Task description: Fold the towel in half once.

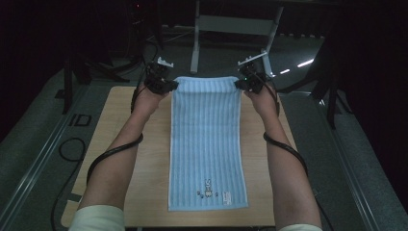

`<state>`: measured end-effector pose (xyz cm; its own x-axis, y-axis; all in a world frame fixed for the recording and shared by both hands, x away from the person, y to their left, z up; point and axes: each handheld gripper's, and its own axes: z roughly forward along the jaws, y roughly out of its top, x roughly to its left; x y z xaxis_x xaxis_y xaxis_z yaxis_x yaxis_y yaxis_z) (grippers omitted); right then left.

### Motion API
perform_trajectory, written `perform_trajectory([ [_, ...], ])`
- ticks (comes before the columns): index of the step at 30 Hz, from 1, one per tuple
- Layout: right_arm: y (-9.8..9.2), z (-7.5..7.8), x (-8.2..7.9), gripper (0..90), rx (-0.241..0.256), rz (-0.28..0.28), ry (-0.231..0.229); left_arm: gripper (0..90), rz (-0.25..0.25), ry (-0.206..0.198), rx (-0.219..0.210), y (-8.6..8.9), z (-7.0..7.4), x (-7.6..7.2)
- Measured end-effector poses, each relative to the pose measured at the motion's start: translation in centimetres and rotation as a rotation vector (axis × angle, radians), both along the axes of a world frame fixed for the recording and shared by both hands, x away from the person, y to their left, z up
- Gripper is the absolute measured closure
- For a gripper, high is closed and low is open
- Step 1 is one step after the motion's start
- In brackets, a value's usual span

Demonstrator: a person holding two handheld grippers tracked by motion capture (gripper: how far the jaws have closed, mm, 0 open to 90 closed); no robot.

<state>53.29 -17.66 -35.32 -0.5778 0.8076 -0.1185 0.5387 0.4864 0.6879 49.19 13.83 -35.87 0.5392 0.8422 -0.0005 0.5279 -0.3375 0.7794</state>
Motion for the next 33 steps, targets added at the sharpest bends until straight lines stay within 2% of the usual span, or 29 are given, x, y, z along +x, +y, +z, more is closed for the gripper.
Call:
perform_trajectory([
  [1,-0.1,0.7,0.0,86.8,0.007,0.0,-0.007,86.9,0.0,0.0,0.0,0.0,0.0,0.0],
  [2,-0.1,1.4,-0.1,86.8,0.014,0.003,-0.012,86.9,0.002,-0.017,0.007,-0.1,1.3,-0.1],
  [4,-0.1,2.7,-0.4,86.8,0.012,0.0,-0.036,86.8,0.004,-0.037,0.017,-0.2,2.2,-0.4],
  [5,-0.1,2.7,-0.4,86.8,0.012,0.0,-0.036,86.9,0.004,-0.037,0.017,-0.2,2.2,-0.4],
  [6,-0.3,3.5,-1.0,86.8,0.019,0.008,-0.059,86.9,-0.017,-0.039,0.012,-0.3,2.5,-0.9],
  [9,-0.6,3.4,-1.4,86.8,0.027,0.018,-0.066,86.8,-0.039,-0.043,0.007,-0.3,2.2,-1.5],
  [10,-1.0,2.7,-1.9,86.7,0.045,0.022,-0.065,86.8,-0.058,-0.038,-0.015,-0.3,1.4,-2.2],
  [11,-1.2,2.1,-2.2,86.7,0.056,0.029,-0.063,86.8,-0.058,-0.038,-0.015,-0.3,1.4,-2.2],
  [12,-1.5,1.5,-2.5,86.7,0.066,0.032,-0.057,86.8,-0.078,-0.018,0.01,-0.4,0.4,-3.0],
  [13,-1.5,1.5,-2.5,86.7,0.066,0.032,-0.057,86.8,-0.078,-0.018,0.01,-0.4,0.4,-3.0],
  [15,-1.8,0.2,-3.4,86.7,0.058,0.052,-0.053,86.8,-0.119,0.002,0.022,-0.4,-1.0,-4.3],
  [16,-1.8,0.2,-3.4,86.7,0.058,0.052,-0.053,86.8,-0.119,0.002,0.022,-0.4,-1.0,-4.3],
  [17,-2.3,-1.3,-5.2,86.8,0.052,0.084,-0.055,86.8,-0.143,0.015,-0.006,-0.3,-1.7,-5.2],
  [18,-2.5,-1.5,-5.7,86.7,0.055,0.09,-0.057,86.8,-0.143,0.015,-0.006,-0.3,-1.7,-5.2],
  [19,-2.8,-1.9,-6.7,86.8,0.07,0.098,-0.058,86.8,-0.166,0.011,-0.053,-0.1,-2.6,-6.5],
  [21,-3.4,-2.4,-8.3,86.7,0.093,0.123,-0.068,86.8,-0.184,0.009,-0.097,0.0,-3.8,-7.9],
  [22,-3.7,-2.7,-8.8,86.8,0.087,0.129,-0.08,86.8,-0.184,0.009,-0.097,0.0,-3.8,-7.9],
  [23,-4.0,-3.2,-9.7,86.7,0.097,0.134,-0.076,86.8,-0.205,0.025,-0.08,-0.2,-4.9,-9.1],
  [24,-4.0,-3.2,-9.7,86.7,0.097,0.134,-0.076,86.8,-0.205,0.025,-0.08,-0.2,-4.9,-9.1],
  [25,-4.6,-3.9,-11.1,86.7,0.116,0.147,-0.061,86.8,-0.225,0.031,-0.075,-0.2,-6.0,-10.5],
  [27,-4.9,-4.7,-12.6,86.7,0.133,0.161,-0.056,86.8,-0.238,0.036,-0.065,0.0,-6.7,-11.7],
  [28,-5.0,-5.1,-13.4,86.6,0.143,0.174,-0.057,86.7,-0.238,0.036,-0.065,0.0,-6.7,-11.7],
  [29,-5.1,-5.5,-14.3,86.6,0.149,0.187,-0.059,86.8,-0.237,0.038,-0.065,0.3,-7.4,-12.9],
  [30,-5.1,-5.9,-15.1,86.5,0.151,0.201,-0.056,86.7,-0.237,0.038,-0.065,0.3,-7.4,-12.9],
  [32,-5.3,-7.0,-16.5,86.5,0.156,0.209,-0.061,86.7,-0.245,0.052,-0.072,0.4,-8.2,-14.2],
  [33,-5.3,-7.6,-17.1,86.4,0.149,0.213,-0.049,86.6,-0.259,0.061,-0.051,0.3,-9.3,-15.6],
])
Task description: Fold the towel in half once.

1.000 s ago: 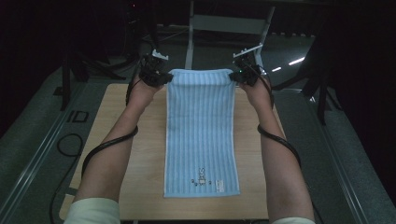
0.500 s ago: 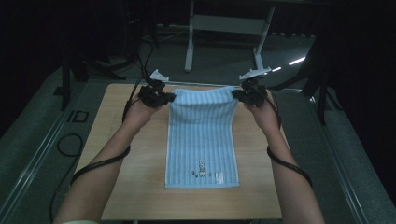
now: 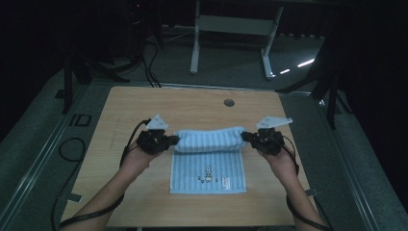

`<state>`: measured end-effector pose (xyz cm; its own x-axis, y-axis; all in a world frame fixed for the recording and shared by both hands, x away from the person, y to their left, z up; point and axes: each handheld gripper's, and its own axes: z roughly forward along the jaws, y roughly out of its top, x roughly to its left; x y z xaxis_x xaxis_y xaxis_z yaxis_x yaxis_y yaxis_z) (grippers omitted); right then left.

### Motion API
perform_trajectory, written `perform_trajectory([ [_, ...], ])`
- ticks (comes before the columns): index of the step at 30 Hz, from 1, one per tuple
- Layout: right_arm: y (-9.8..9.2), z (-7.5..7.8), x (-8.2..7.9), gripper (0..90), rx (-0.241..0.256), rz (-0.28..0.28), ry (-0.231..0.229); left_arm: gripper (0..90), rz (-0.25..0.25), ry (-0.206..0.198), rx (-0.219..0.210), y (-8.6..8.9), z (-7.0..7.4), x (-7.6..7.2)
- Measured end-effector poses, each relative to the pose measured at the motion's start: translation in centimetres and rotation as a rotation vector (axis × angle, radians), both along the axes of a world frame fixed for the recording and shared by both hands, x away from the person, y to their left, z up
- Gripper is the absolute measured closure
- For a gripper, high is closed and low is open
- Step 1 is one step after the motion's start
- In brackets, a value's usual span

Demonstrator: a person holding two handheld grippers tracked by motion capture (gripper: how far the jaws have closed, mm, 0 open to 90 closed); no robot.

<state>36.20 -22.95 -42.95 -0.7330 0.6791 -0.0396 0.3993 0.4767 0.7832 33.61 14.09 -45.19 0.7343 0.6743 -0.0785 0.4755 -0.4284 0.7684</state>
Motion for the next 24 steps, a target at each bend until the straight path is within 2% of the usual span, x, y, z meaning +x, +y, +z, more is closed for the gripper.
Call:
perform_trajectory([
  [1,0.0,0.0,0.0,86.4,0.0,0.0,0.0,86.5,0.0,0.0,0.0,0.0,0.0,0.0],
  [2,0.0,-1.3,-0.8,86.4,-0.013,0.004,0.013,86.5,-0.005,0.029,-0.004,0.1,-1.3,-1.1],
  [3,0.0,-1.3,-0.8,86.4,-0.013,0.004,0.013,86.5,-0.005,0.029,-0.004,0.1,-1.3,-1.1],
  [4,0.2,-2.8,-1.3,86.3,-0.021,0.013,0.046,86.5,-0.005,0.039,0.008,0.0,-2.0,-1.5],
  [5,0.2,-2.8,-1.3,86.3,-0.021,0.013,0.046,86.5,-0.011,0.059,0.013,-0.1,-2.8,-1.7],
  [6,0.4,-4.3,-1.5,86.3,-0.035,0.015,0.076,86.5,-0.005,0.094,0.042,-0.2,-4.3,-1.8],
  [8,0.7,-5.7,-1.6,86.3,-0.055,0.016,0.106,86.5,-0.004,0.131,0.039,-0.1,-5.6,-1.7],
  [9,0.7,-5.7,-1.6,86.3,-0.055,0.016,0.106,86.5,-0.004,0.131,0.039,-0.1,-5.6,-1.7],
  [10,0.9,-7.1,-1.4,86.3,-0.072,0.02,0.136,86.5,-0.009,0.159,0.05,-0.2,-6.7,-1.5],
  [11,0.9,-7.1,-1.4,86.3,-0.072,0.02,0.136,86.5,-0.009,0.159,0.05,-0.2,-6.7,-1.5],
  [12,0.9,-7.7,-1.2,86.4,-0.059,0.015,0.156,86.5,0.001,0.174,0.043,-0.2,-7.4,-1.0],
  [13,0.9,-8.1,-1.0,86.3,-0.055,0.012,0.176,86.5,0.001,0.174,0.043,-0.2,-7.4,-1.0],
  [15,0.9,-8.4,-0.8,86.4,-0.062,0.011,0.181,86.5,0.01,0.183,0.038,-0.2,-7.7,-0.5],
  [16,0.9,-8.9,-0.2,86.4,-0.06,0.0,0.207,86.5,0.014,0.202,0.036,-0.3,-7.9,0.2],
  [17,0.9,-9.0,0.2,86.4,-0.064,-0.004,0.21,86.5,0.014,0.202,0.036,-0.3,-7.9,0.2],
  [19,1.0,-9.0,0.5,86.4,-0.066,-0.007,0.211,86.5,0.016,0.192,0.035,-0.4,-7.5,0.7],
  [20,1.0,-8.3,1.1,86.5,-0.06,-0.014,0.201,86.5,0.031,0.143,0.033,-0.3,-6.2,1.0],
  [21,0.9,-7.6,1.1,86.5,-0.051,-0.015,0.18,86.5,0.031,0.143,0.033,-0.3,-6.2,1.0],
  [22,0.7,-6.7,1.0,86.5,-0.037,-0.016,0.151,86.4,0.023,0.082,0.025,-0.1,-4.4,0.4],
  [23,0.5,-5.8,0.6,86.4,-0.018,-0.019,0.127,86.4,0.023,0.082,0.025,-0.1,-4.4,0.4],
  [24,0.1,-4.9,-0.4,86.4,0.011,-0.016,0.076,86.0,-0.004,-0.051,0.041,-0.2,-2.7,-1.8],
])
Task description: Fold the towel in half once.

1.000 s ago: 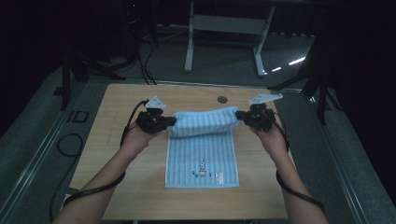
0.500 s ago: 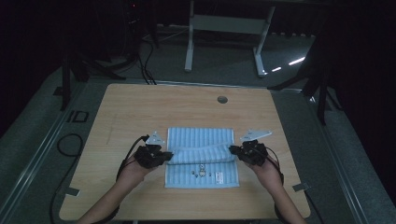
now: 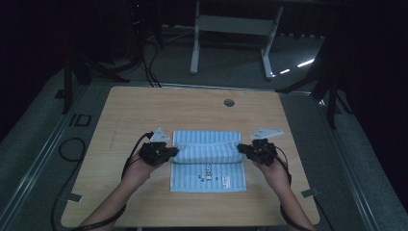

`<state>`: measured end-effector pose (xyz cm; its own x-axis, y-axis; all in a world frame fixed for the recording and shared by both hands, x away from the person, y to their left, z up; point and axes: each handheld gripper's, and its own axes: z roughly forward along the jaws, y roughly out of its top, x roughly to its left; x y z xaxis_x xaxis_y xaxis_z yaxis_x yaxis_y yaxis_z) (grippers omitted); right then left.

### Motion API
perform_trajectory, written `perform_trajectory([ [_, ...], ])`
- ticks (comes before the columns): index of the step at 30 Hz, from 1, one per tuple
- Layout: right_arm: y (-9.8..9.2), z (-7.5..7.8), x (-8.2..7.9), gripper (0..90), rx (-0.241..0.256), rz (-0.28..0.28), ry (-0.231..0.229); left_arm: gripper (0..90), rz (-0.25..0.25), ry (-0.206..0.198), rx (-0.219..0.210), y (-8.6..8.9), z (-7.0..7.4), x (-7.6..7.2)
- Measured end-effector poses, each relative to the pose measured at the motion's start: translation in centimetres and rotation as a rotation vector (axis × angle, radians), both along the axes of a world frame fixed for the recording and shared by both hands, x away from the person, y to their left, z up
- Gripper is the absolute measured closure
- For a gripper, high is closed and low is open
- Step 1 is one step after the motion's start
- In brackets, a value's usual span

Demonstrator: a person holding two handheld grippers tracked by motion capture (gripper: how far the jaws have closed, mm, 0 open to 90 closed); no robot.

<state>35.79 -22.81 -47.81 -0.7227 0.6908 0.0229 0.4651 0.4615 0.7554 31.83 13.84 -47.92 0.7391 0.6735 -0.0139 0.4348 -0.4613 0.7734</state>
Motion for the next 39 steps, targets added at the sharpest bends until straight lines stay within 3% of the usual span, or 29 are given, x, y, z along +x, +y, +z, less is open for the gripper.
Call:
perform_trajectory([
  [1,0.0,0.0,0.0,86.4,0.0,0.0,0.0,85.0,0.0,0.0,0.0,0.0,0.0,0.0],
  [2,-0.9,0.9,-3.3,76.2,0.058,0.025,-0.092,79.6,-0.087,-0.005,0.009,0.0,0.4,-2.7],
  [3,-1.5,0.6,-4.9,65.9,0.091,0.048,-0.09,69.9,-0.087,-0.005,0.009,0.0,0.4,-2.7],
  [4,-2.1,0.0,-6.3,61.0,0.106,0.071,-0.044,59.4,-0.154,0.092,0.04,0.3,-0.6,-4.7],
  [5,-2.1,0.0,-6.3,61.0,0.106,0.071,-0.044,55.4,-0.154,0.092,0.04,0.3,-0.6,-4.7],
  [6,-3.3,-1.8,-8.2,57.2,0.071,0.055,0.043,52.6,-0.17,0.163,0.045,0.9,-2.0,-6.0],
  [7,-3.9,-2.5,-8.7,55.6,0.06,0.032,0.08,49.1,-0.17,0.163,0.045,0.9,-2.0,-6.0],
  [8,-4.5,-3.0,-9.0,53.2,0.058,0.014,0.11,47.7,-0.144,0.2,0.05,1.6,-3.0,-6.5],
  [9,-4.5,-3.0,-9.0,53.2,0.058,0.014,0.11,46.4,-0.144,0.2,0.05,1.6,-3.0,-6.5],
  [10,-5.3,-3.5,-8.9,52.4,0.07,-0.001,0.163,44.6,-0.119,0.22,0.041,2.1,-3.6,-6.5],
  [15,-4.9,-3.1,-7.7,52.1,0.054,-0.013,0.15,44.6,-0.088,0.236,0.036,2.3,-4.2,-5.8],
  [17,-4.7,-3.1,-7.4,51.7,0.059,-0.005,0.16,44.6,-0.089,0.243,0.038,2.2,-4.3,-5.4],
  [24,-3.0,-3.1,-5.2,50.7,0.0,0.037,0.145,44.6,-0.085,0.254,0.061,1.6,-4.6,-3.9],
  [29,-2.5,-2.9,-3.8,50.1,-0.005,0.046,0.154,44.6,-0.063,0.262,0.059,1.5,-4.5,-2.8],
  [32,-2.1,-2.9,-2.6,49.3,-0.034,0.05,0.177,41.0,-0.06,0.26,0.108,1.2,-4.2,-1.8],
  [35,-2.0,-2.9,-2.0,47.5,-0.025,0.043,0.192,38.0,-0.071,0.275,0.106,1.1,-4.0,-1.3],
  [39,-2.3,-2.7,-0.5,42.1,-0.001,0.022,0.21,37.9,-0.045,0.281,0.109,1.1,-3.6,0.0],
])
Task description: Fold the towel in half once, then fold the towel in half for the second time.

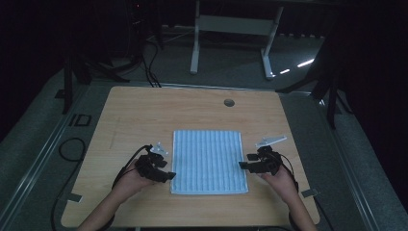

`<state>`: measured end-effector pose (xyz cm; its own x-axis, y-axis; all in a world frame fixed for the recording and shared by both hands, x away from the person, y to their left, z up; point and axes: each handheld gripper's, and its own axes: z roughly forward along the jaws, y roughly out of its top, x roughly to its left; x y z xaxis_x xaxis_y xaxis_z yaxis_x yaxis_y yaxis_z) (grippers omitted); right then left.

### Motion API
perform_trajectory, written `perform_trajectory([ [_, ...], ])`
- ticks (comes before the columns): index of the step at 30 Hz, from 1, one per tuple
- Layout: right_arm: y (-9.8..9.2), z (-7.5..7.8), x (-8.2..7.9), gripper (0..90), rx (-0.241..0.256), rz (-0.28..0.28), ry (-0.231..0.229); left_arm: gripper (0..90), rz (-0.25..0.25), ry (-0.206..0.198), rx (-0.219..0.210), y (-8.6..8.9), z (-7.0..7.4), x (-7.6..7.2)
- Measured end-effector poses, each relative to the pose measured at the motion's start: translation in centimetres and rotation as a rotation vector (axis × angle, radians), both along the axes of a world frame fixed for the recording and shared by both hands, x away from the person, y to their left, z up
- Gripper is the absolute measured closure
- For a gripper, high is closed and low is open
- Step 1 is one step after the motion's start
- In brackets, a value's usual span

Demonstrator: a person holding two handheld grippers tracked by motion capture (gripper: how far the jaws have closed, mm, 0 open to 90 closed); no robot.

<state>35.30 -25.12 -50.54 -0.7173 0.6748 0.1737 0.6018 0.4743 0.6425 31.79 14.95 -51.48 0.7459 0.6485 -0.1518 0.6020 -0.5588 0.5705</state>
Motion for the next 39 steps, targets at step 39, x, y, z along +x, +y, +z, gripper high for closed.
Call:
perform_trajectory([
  [39,2.0,1.1,11.5,47.4,-0.142,-0.12,0.008,37.8,0.168,-0.017,0.064,-0.7,0.4,10.8],
])
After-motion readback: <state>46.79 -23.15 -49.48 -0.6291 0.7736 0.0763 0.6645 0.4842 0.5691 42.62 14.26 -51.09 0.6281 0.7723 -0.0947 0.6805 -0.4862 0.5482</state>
